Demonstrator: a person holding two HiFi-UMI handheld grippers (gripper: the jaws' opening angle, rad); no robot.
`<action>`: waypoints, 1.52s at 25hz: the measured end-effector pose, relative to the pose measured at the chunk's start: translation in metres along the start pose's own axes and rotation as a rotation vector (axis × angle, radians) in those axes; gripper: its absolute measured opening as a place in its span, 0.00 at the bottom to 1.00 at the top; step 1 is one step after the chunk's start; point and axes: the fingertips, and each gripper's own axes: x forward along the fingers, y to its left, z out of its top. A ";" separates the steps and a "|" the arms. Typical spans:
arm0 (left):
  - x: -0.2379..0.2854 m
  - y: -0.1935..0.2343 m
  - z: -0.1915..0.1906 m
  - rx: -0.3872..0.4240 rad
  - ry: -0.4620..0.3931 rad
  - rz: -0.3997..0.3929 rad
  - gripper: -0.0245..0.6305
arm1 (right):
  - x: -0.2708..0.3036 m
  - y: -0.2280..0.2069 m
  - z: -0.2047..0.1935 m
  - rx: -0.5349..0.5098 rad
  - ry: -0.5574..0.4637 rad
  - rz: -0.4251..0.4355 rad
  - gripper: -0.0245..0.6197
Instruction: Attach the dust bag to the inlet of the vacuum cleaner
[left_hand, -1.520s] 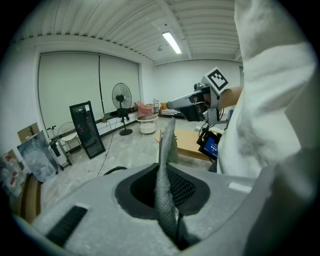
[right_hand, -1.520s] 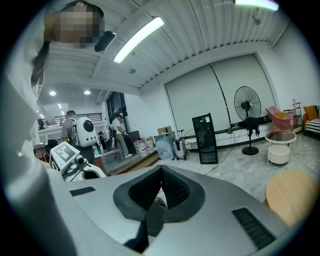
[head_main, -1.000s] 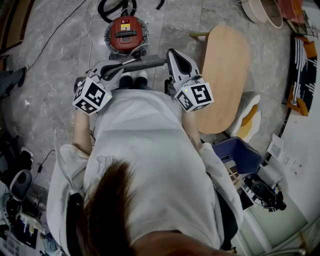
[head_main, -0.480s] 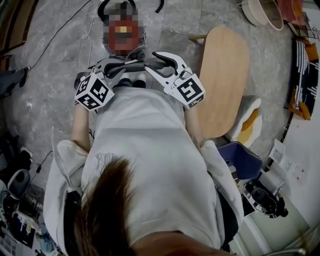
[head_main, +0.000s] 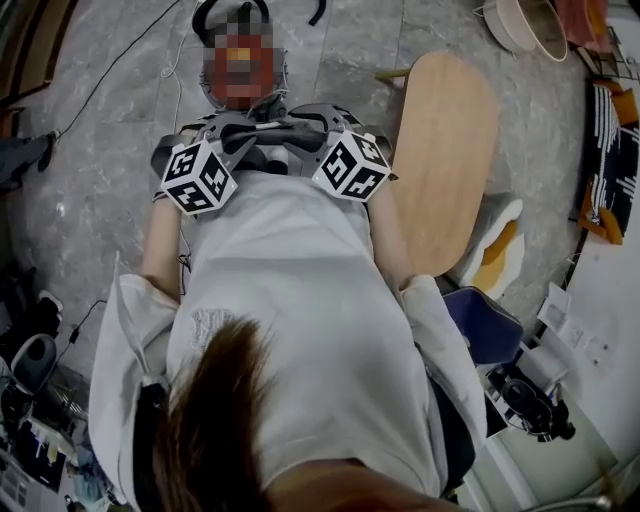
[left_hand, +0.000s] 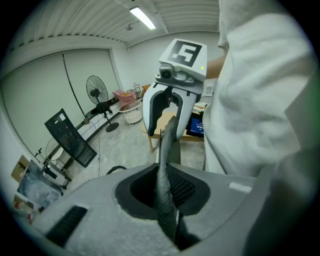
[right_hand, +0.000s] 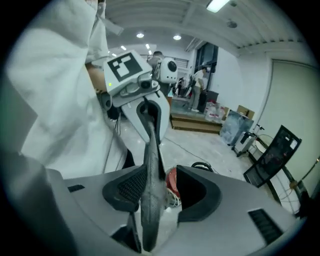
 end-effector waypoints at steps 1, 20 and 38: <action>0.004 -0.003 0.000 0.013 0.010 -0.008 0.10 | 0.006 0.004 -0.006 -0.038 0.041 0.024 0.32; 0.112 -0.012 -0.102 -0.153 0.098 -0.221 0.10 | 0.119 0.012 -0.096 0.018 0.362 0.217 0.09; 0.190 -0.052 -0.187 -0.323 0.245 -0.385 0.10 | 0.210 0.042 -0.165 0.068 0.453 0.417 0.09</action>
